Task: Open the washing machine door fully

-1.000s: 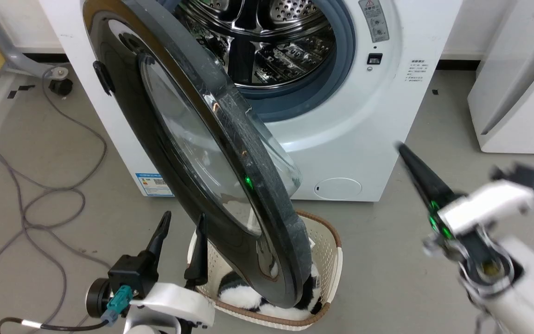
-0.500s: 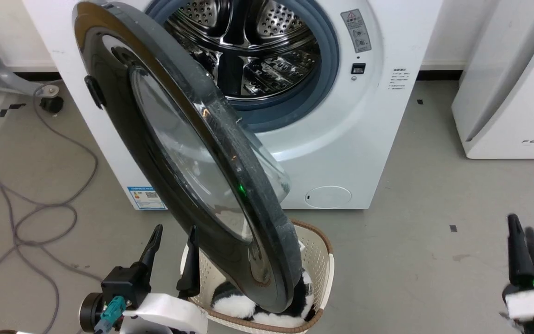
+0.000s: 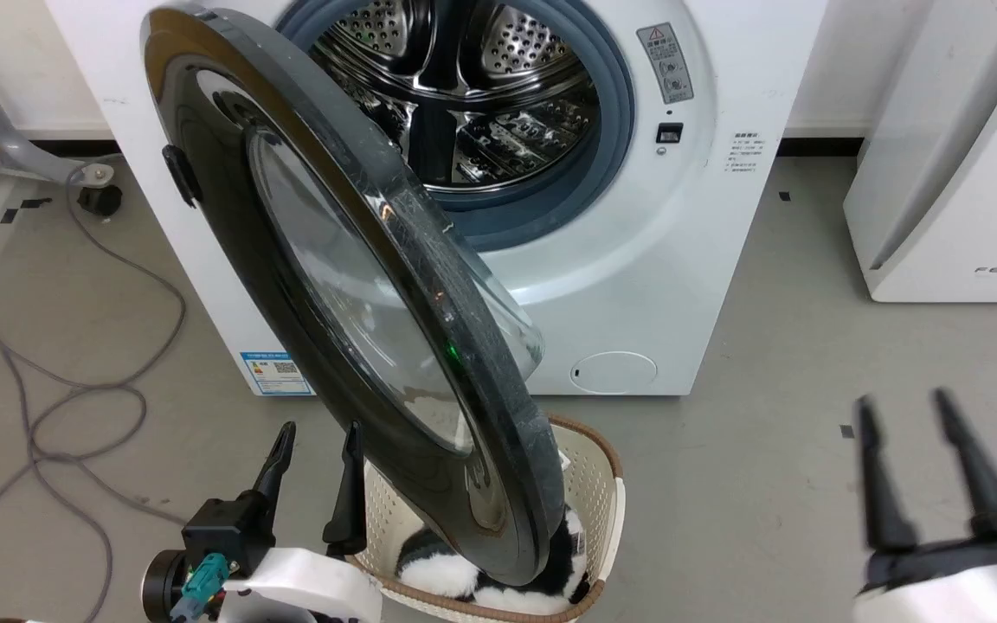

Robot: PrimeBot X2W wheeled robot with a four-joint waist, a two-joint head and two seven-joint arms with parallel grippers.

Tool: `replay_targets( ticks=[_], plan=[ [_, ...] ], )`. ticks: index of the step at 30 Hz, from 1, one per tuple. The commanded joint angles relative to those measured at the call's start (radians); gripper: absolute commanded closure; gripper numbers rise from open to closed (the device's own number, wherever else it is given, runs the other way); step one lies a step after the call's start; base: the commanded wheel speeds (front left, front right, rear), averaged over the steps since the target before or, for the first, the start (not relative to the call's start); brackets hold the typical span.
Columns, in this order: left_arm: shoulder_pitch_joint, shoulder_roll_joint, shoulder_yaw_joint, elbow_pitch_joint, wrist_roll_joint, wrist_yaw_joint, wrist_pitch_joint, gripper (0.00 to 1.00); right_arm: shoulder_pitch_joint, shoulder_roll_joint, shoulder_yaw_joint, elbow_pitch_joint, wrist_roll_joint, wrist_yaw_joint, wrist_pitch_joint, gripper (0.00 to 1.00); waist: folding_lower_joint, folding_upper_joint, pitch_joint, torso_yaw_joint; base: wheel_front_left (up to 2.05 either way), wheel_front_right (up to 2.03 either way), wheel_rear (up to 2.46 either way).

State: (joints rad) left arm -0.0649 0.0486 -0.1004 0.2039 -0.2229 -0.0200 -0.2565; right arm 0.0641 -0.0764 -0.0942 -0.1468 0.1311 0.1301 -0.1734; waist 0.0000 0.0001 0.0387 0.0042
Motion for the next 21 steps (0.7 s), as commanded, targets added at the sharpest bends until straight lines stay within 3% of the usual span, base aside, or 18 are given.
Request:
replay_targets(
  ticks=[1, 6, 15, 16, 17, 18, 21],
  plan=[
    [0.012, 0.002, 0.004, 0.004, 0.000, 0.004, -0.005, 0.00, 0.029, 0.011, 0.018, -0.013, -0.032, 0.001, 0.016, 0.00, 0.0000, -0.0001, -0.004, 0.001, 0.00, 0.00, 0.00],
    [0.017, 0.002, 0.000, 0.009, 0.006, 0.006, -0.005, 0.00, 0.068, 0.021, 0.050, 0.014, -0.071, 0.001, 0.065, 0.00, 0.0000, -0.0001, -0.008, 0.004, 0.00, 0.00, 0.00],
    [0.015, 0.002, -0.006, 0.010, 0.014, 0.009, -0.005, 0.00, 0.074, 0.026, 0.041, 0.071, -0.027, 0.001, 0.069, 0.00, 0.0000, -0.0001, -0.001, 0.004, 0.00, 0.00, 0.00],
    [0.014, 0.002, -0.007, 0.012, 0.013, 0.007, -0.005, 0.13, 0.072, 0.026, 0.042, 0.073, -0.026, 0.001, 0.068, 0.00, 0.0000, -0.0001, -0.001, 0.004, 0.00, 0.00, 0.00],
    [0.014, 0.002, -0.007, 0.015, 0.012, 0.005, -0.005, 0.70, 0.071, 0.026, 0.043, 0.076, -0.018, 0.001, 0.070, 0.00, 0.0000, -0.0001, -0.001, 0.004, 0.00, 0.00, 0.00],
    [0.013, 0.002, -0.008, 0.017, 0.010, 0.003, -0.005, 1.00, 0.069, 0.026, 0.044, 0.077, -0.015, 0.001, 0.068, 0.00, 0.0000, -0.0001, 0.000, 0.004, 0.00, 0.00, 0.00],
    [0.010, 0.002, -0.007, 0.021, 0.009, -0.001, -0.005, 1.00, 0.066, 0.026, 0.046, 0.079, -0.010, 0.001, 0.069, 0.00, 0.0000, -0.0001, 0.000, 0.005, 0.00, 0.00, 0.00]
  ],
)
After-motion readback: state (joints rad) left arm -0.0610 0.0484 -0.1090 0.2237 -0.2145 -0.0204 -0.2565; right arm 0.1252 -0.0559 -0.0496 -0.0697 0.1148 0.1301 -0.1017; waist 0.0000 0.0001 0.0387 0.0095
